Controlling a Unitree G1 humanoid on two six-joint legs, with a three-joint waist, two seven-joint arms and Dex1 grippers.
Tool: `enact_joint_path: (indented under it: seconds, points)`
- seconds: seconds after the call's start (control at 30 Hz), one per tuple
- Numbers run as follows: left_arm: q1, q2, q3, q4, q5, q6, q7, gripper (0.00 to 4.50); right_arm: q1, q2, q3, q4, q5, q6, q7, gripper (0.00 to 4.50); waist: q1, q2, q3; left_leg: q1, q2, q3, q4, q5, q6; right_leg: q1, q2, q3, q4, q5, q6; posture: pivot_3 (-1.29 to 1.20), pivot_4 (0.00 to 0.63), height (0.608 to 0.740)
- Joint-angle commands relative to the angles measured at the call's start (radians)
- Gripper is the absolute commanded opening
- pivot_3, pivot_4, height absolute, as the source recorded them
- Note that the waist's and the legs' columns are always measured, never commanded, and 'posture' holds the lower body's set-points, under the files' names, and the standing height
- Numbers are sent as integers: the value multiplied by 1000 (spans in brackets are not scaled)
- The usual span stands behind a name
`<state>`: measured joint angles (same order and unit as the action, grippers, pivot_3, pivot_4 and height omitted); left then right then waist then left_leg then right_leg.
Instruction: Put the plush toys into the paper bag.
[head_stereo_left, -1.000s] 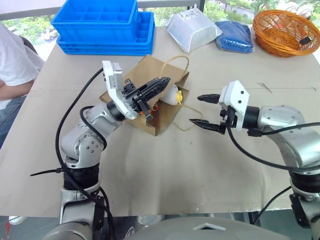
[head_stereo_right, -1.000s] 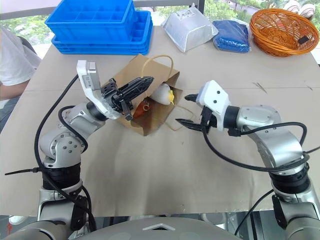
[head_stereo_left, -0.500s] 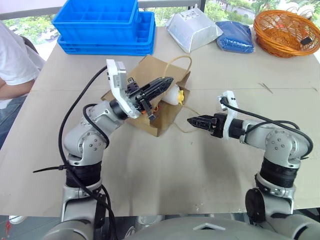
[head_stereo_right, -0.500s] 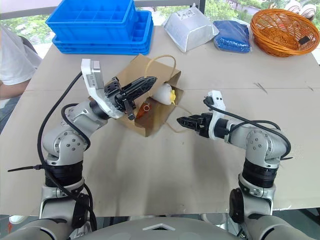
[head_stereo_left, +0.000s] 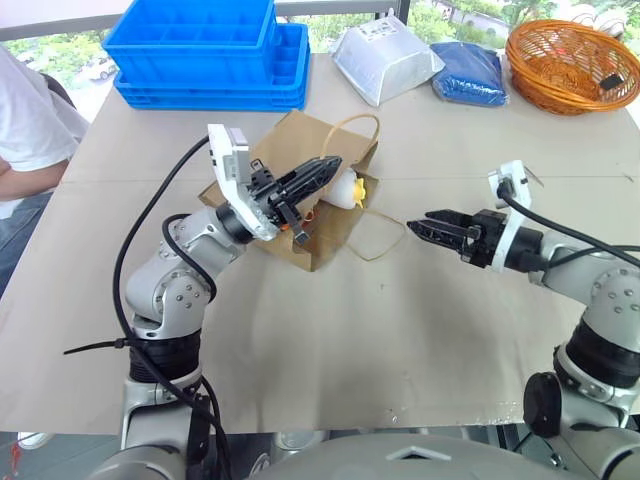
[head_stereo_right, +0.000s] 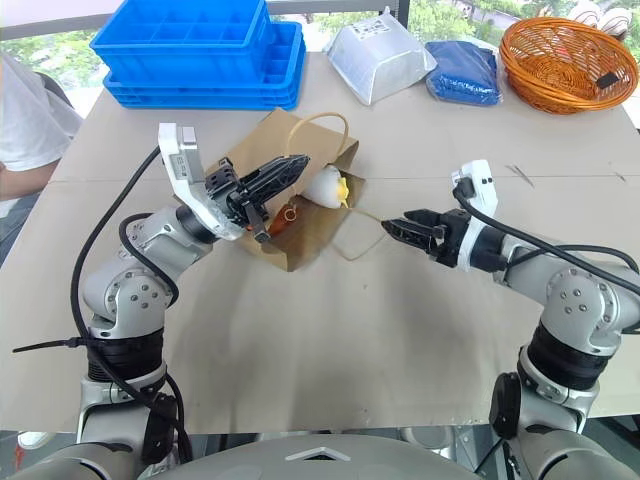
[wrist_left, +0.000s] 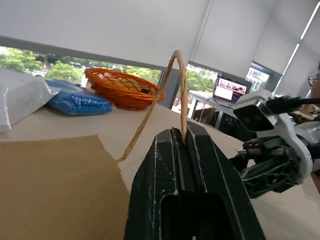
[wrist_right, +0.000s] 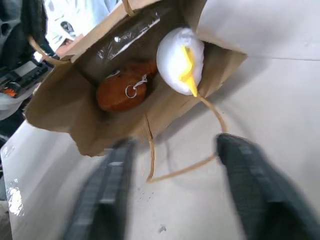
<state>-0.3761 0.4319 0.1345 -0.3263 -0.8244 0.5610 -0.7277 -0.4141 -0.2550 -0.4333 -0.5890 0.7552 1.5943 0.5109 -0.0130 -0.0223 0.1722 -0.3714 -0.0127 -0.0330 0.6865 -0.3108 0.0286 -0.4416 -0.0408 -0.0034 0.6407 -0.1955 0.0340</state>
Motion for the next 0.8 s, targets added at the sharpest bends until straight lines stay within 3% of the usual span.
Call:
enact_joint_path:
  seconds: [0.03,0.3,0.4,0.47,0.53,0.57,0.67,0.8]
  points:
    - [0,-4,9,-44,-6,-17,8,0,39,39,-38,-20,65,20,-52,3263,-2,0,0,0,0,1,0,0,0,0,0,0,0,0,0,0,150,740]
    - [-9,-9,-11,-49,-4,-14,10,0,89,183,87,121,-2,-32,-163,3263,-2,0,0,3,1,1,0,0,0,2,2,2,0,0,0,0,150,740]
    - [-4,-8,-17,-59,-4,-14,13,0,71,215,104,156,-8,-82,-177,2394,-1,0,0,3,1,2,0,1,-1,2,2,2,0,0,0,0,150,740]
    - [-2,-8,-19,-65,-6,-13,19,0,60,221,113,165,-2,-100,-178,1512,-1,0,0,3,1,1,0,1,-1,2,2,2,0,0,0,0,150,740]
    - [1,-9,-19,-69,-6,-13,24,0,63,212,141,171,-14,-125,-182,210,-1,0,0,3,1,1,0,1,-1,2,2,2,0,0,0,0,150,740]
    - [3,-9,-19,-72,-7,-12,26,0,66,205,154,175,-20,-139,-181,25,-1,0,0,3,1,1,0,1,-1,2,2,2,0,0,0,0,150,740]
    - [3,-16,-7,-79,-24,-7,44,0,69,192,165,185,-19,-179,-174,25,-2,0,0,3,1,1,0,1,-1,2,2,2,0,0,0,0,150,740]
    - [-34,-40,42,-56,-115,30,97,0,27,195,75,158,86,-193,-149,25,-1,0,0,3,1,1,0,1,-1,2,2,2,0,0,0,0,150,740]
